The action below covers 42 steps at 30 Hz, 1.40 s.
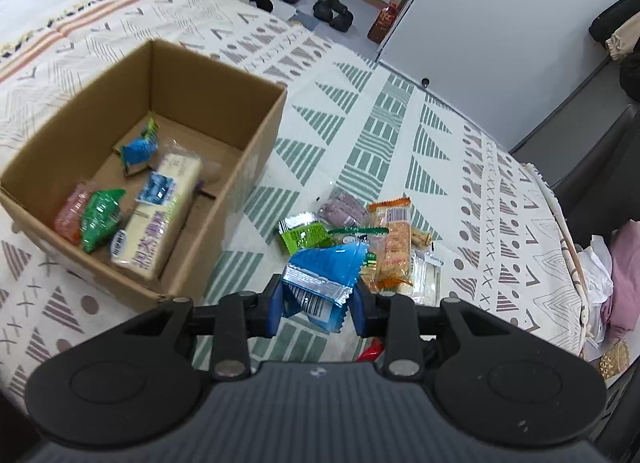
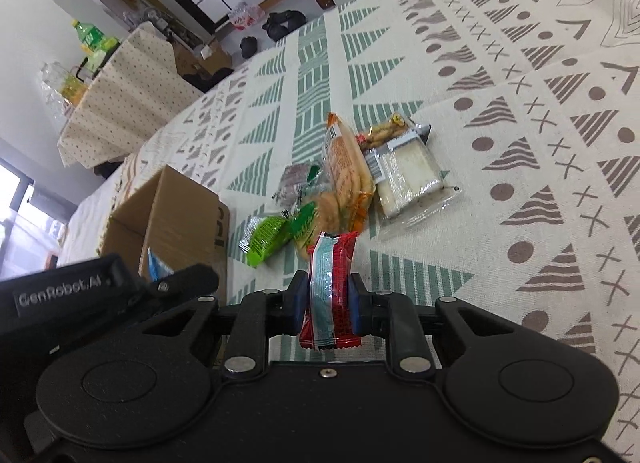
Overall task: Organize snacks
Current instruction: 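Carry both snacks over the cardboard box and open both tools to drop them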
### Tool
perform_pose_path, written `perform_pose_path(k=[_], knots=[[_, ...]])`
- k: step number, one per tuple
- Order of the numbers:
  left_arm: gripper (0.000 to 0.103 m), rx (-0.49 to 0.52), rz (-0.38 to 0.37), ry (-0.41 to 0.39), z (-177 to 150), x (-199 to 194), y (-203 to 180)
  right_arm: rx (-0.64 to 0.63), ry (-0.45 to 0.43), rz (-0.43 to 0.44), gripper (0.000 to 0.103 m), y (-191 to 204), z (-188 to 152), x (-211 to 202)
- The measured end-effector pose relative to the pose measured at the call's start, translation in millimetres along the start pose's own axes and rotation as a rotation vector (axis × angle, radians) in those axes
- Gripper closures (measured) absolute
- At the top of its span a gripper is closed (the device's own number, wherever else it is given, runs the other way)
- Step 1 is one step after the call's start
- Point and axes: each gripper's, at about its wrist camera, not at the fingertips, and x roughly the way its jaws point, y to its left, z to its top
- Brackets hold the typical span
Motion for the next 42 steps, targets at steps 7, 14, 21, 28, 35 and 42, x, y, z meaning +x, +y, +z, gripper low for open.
perform_pose_path(k=[7,14,21,28,35,42], knots=[[0.070,-0.005,0.024,-0.054,3.9,-26.6,8.0,-0.001,-0.042,0.055,0.082,7.1,0.0,-16.3],[0.070,-0.013,0.056,-0.091,7.3,-48.3,22.6,-0.010,-0.078,0.141,0.082,19.8,-0.8,-29.1],[0.070,-0.017,0.068,-0.124,12.8,-66.0,33.9,-0.020,-0.104,0.213,0.082,35.7,-1.3,-35.3],[0.070,-0.040,0.070,-0.136,18.2,-76.5,53.4,-0.021,-0.119,0.263,0.082,52.9,-5.0,-39.0],[0.070,-0.081,0.066,-0.135,24.3,-80.2,78.2,-0.019,-0.114,0.298,0.082,66.4,-11.2,-35.8],[0.070,-0.107,0.063,-0.129,31.8,-78.4,101.9,-0.069,-0.120,0.284,0.082,84.6,-19.2,-31.6]])
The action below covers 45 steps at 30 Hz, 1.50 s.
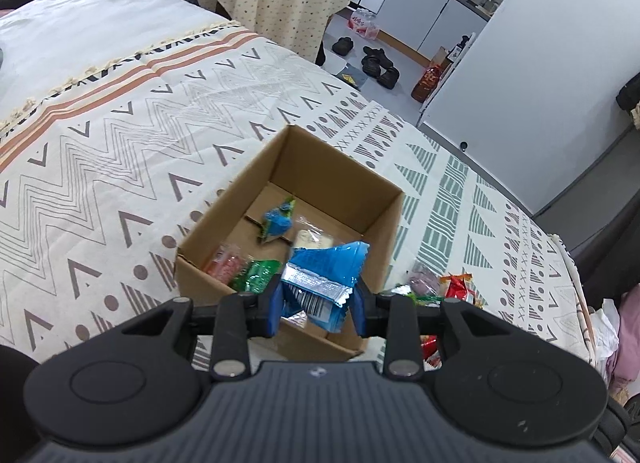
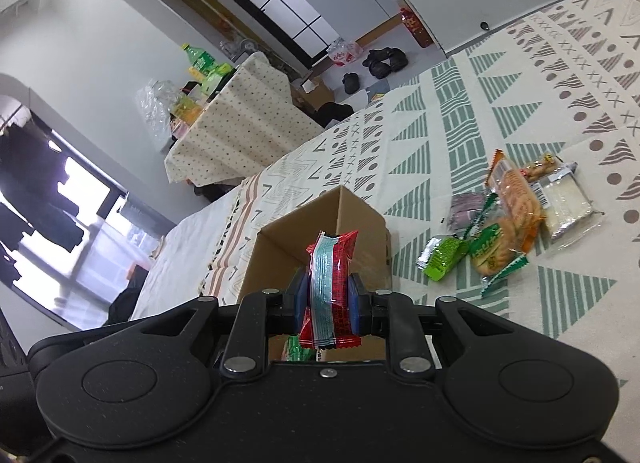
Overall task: Organize snacks
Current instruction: 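Carry both snacks over the cardboard box and open both tools to drop them, then move both tools back from the box toward the snack pile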
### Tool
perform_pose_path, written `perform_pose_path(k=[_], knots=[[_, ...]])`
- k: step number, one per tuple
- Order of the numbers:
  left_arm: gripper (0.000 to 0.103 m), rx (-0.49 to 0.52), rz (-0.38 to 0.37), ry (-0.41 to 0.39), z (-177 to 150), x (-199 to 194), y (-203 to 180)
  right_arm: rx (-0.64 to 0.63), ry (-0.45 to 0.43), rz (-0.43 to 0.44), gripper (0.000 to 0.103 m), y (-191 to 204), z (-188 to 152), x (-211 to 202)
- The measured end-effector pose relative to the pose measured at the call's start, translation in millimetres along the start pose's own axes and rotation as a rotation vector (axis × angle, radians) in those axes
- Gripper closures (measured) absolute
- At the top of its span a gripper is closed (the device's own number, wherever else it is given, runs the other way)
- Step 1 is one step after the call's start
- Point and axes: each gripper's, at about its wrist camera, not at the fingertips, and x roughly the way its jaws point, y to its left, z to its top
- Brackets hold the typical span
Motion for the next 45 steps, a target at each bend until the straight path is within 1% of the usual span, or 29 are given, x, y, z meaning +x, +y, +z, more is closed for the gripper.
perform_pose_path(k=[10,14,15,17,18,19,21,25,26,27,29,30,32,34,37,42,45], knots=[[0.070,-0.023,-0.032,0.012,17.8,14.8,29.3,-0.025,0.013,0.006,0.082,14.4,-7.6,18.0],[0.069,-0.031,-0.059,0.021,26.4,25.5,35.0,-0.031,0.014,0.005,0.082,20.6,-9.2,26.0],[0.067,-0.031,-0.059,0.019,28.1,27.2,35.3,-0.033,0.015,0.005,0.082,22.2,-9.2,28.6],[0.066,-0.029,-0.066,0.029,32.5,32.2,36.1,-0.035,0.017,0.003,0.082,24.8,-9.5,34.1],[0.064,-0.031,-0.072,0.037,34.3,34.4,37.1,-0.036,0.020,0.000,0.082,26.0,-9.6,37.1],[0.060,-0.036,-0.077,0.042,36.0,36.4,38.2,-0.036,0.022,-0.003,0.082,26.3,-9.9,39.9],[0.053,-0.042,-0.070,0.043,38.3,38.8,40.6,-0.035,0.030,-0.011,0.082,27.7,-10.3,46.1],[0.045,-0.048,-0.053,0.043,39.6,41.4,45.8,-0.042,0.040,-0.023,0.081,30.2,-10.8,53.7],[0.044,-0.049,-0.049,0.046,39.3,42.2,46.9,-0.044,0.040,-0.024,0.077,30.5,-11.0,54.6],[0.042,-0.048,-0.042,0.050,39.1,42.9,47.8,-0.043,0.038,-0.028,0.076,30.6,-11.3,54.5],[0.040,-0.045,-0.027,0.054,37.6,43.4,48.9,-0.041,0.033,-0.033,0.075,29.7,-11.2,53.2],[0.039,-0.044,-0.024,0.056,37.1,43.1,49.2,-0.044,0.033,-0.031,0.071,30.1,-11.1,52.5],[0.037,-0.043,-0.017,0.061,35.1,42.0,48.3,-0.039,0.026,-0.032,0.066,30.3,-10.3,49.8],[0.028,-0.039,-0.007,0.062,33.7,40.1,46.5,-0.033,0.016,-0.030,0.066,30.6,-8.7,45.9],[0.021,-0.034,0.002,0.055,31.2,34.6,42.0,-0.026,0.004,-0.035,0.065,29.1,-6.4,40.6],[0.012,-0.004,0.002,0.054,26.6,26.4,30.0,-0.013,-0.001,-0.067,0.055,22.4,-3.1,32.7],[0.011,0.015,0.015,0.065,21.6,22.9,23.3,-0.006,0.001,-0.082,0.053,19.1,-1.9,27.4]])
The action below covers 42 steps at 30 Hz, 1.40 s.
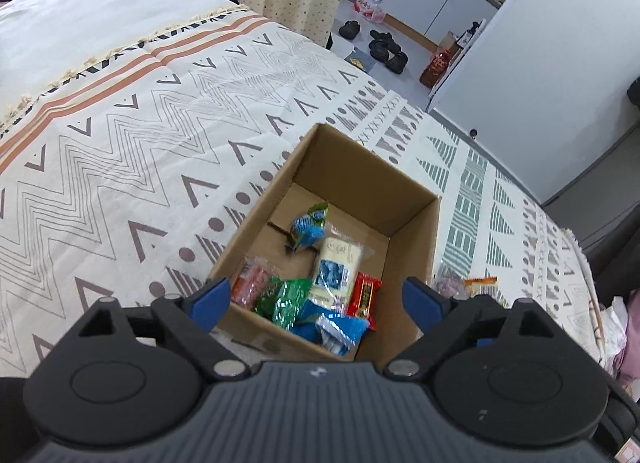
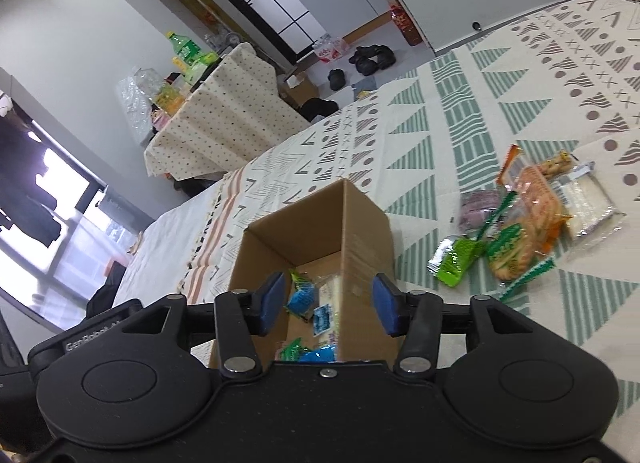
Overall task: Organize snacks
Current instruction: 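Move both tools back from the box toward the snack pile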
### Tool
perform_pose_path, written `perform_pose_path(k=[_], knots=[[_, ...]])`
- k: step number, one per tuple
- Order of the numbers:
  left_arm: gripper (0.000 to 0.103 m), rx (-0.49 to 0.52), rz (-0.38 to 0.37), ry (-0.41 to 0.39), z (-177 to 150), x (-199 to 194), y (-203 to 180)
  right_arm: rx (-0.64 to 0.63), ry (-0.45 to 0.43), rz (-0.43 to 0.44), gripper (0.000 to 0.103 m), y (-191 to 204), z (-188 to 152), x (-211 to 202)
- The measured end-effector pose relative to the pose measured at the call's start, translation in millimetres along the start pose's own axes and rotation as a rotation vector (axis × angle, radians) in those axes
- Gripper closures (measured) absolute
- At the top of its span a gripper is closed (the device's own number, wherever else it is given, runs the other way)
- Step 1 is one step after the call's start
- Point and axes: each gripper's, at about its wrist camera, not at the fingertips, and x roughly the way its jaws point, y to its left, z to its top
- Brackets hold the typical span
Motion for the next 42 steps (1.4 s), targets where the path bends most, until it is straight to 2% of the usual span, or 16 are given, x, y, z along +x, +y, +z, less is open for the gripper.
perform_pose_path(k=[15,22,28,34,38,42], knots=[[0.011,0.067,0.024,-0.004,-28.3,-20.9,-46.5,0.067,-0.040,-0.014,0.031,-27.1,13.1,-45.9],[0.004,0.099,0.018,-0.046,-41.7,-31.4,-72.7,0.114,-0.075,-0.014,0.025,-47.0,18.3,-66.5],[0.000,0.121,0.019,-0.038,-53.4,-28.9,-92.3,0.152,-0.078,-0.031,0.019,-65.7,17.7,-76.2],[0.000,0.112,-0.003,-0.031,-65.0,-21.5,-106.3,0.188,-0.094,-0.050,0.008,-86.0,19.6,-87.7],[0.000,0.119,0.016,-0.043,-71.3,-18.0,-116.8,0.212,-0.108,-0.056,0.001,-98.6,22.8,-94.9],[0.000,0.150,0.025,-0.056,-76.9,-13.5,-128.6,0.244,-0.112,-0.063,0.000,-112.5,27.3,-99.1]])
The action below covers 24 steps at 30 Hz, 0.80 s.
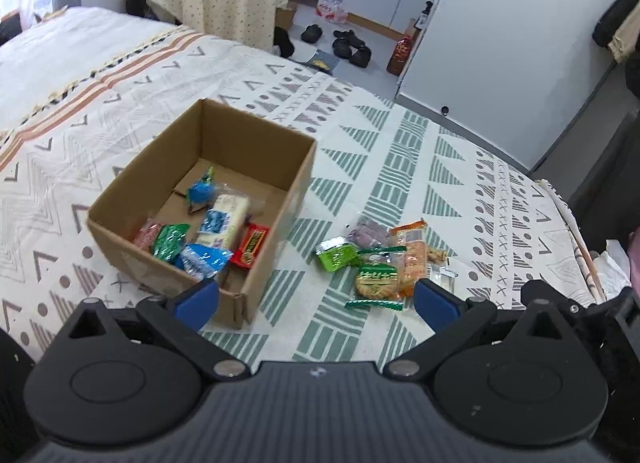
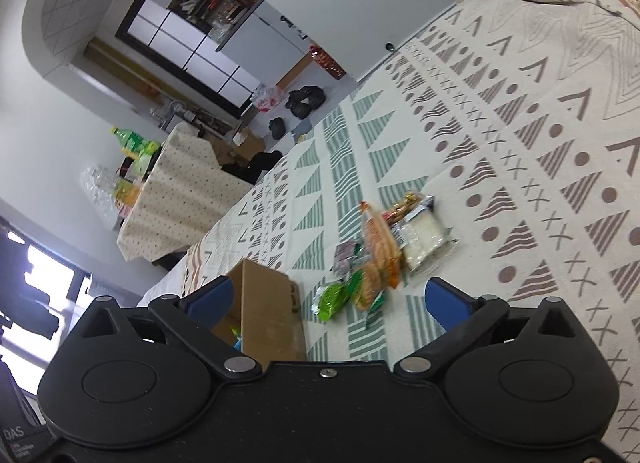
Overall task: Organize snacks
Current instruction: 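Move both tools back from the box toward the snack pile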
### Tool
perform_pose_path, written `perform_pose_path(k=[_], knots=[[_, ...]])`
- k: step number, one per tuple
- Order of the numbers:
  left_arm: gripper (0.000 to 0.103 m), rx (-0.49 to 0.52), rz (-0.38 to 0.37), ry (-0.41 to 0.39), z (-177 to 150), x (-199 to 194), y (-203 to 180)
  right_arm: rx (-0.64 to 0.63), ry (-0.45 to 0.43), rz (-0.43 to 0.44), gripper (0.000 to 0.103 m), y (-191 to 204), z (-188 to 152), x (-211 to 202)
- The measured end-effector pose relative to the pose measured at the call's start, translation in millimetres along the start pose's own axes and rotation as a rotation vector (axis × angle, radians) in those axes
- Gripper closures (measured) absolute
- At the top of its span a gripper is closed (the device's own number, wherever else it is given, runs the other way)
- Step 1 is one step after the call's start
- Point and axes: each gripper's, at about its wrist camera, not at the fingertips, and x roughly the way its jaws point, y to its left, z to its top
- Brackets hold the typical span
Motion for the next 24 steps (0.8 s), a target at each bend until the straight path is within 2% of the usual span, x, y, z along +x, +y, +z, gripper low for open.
perform_pose_path(k=[5,8,10,14,20,22,24], knots=[[0.000,0.016,-0.010,0.020,0.6,8.5,-14.9,0.027,-0.007,-0.021,0.000,-12.9,6.0,-0.1],[0.000,0.022,0.030,0.041,0.7,17.3,-22.6,0.057,0.003,-0.021,0.000,-21.4,9.1,1.9],[0.000,0.020,0.028,0.067,0.0,25.4,-26.1,0.107,0.019,-0.005,0.000,-30.0,10.9,4.0],[0.000,0.041,0.029,0.066,-0.8,35.1,-34.1,0.143,0.000,-0.043,0.000,-41.5,13.2,3.8],[0.000,0.046,-0.017,0.064,3.4,54.0,-43.1,0.191,-0.010,-0.073,0.001,-53.9,15.4,12.9],[0.001,0.055,-0.026,0.068,3.7,62.0,-46.0,0.203,-0.007,-0.083,0.005,-58.6,16.6,18.5],[0.003,0.055,-0.039,0.077,3.1,71.8,-47.8,0.221,0.000,-0.084,0.014,-63.5,17.4,24.5]])
